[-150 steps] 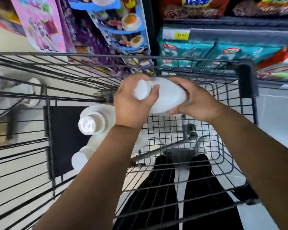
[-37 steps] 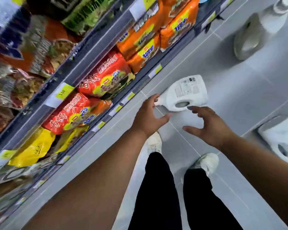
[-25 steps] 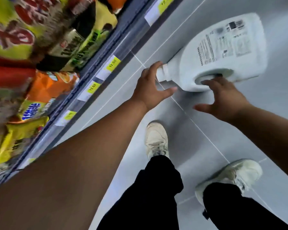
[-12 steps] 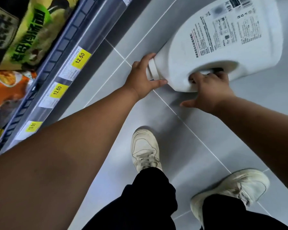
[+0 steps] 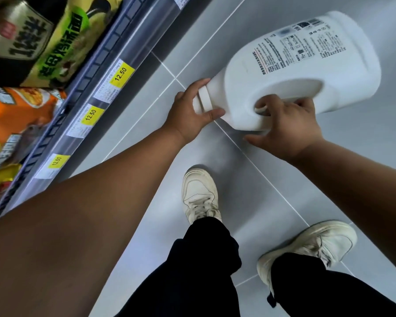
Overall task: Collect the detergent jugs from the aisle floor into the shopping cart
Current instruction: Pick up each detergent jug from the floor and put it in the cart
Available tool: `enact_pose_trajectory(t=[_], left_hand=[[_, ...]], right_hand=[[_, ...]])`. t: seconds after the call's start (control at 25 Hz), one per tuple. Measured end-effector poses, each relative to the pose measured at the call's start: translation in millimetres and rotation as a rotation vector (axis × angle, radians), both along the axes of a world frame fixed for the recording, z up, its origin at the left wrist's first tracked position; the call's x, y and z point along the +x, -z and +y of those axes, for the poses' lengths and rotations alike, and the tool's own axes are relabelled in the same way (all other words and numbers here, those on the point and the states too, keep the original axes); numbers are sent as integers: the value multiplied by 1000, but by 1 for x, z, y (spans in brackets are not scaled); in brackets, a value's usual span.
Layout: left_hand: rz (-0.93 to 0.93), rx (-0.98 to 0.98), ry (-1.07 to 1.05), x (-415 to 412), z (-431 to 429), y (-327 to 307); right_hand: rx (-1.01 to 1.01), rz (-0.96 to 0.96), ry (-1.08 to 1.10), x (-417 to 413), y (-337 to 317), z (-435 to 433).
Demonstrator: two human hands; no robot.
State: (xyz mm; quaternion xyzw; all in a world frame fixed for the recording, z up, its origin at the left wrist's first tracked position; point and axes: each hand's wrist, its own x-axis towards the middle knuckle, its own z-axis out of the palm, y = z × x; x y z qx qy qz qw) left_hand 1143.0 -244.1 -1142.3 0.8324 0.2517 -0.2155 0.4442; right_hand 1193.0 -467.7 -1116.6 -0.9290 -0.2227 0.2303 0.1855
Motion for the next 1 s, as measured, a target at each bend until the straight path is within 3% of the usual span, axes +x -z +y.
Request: enact_pose_trajectory(t=[0.2,0.36,0.52,0.8,1.0], left_hand=[[-23,19,-60,-7,10,-46],[-116,44,-174,-2,5,-98],[-154,73,-108,3,-9,-161],[-188,72,-94,-16,-28,-320],[-286,16,-236,-39,-45,-465]], right_hand=[[48,-19,50,-9,-51,21],[85,349,259,5,-104,25],[219,459,469,-19,-161,6],[239,484,500,-40,-317,-11],[305,440,386,-48,-460,-25]])
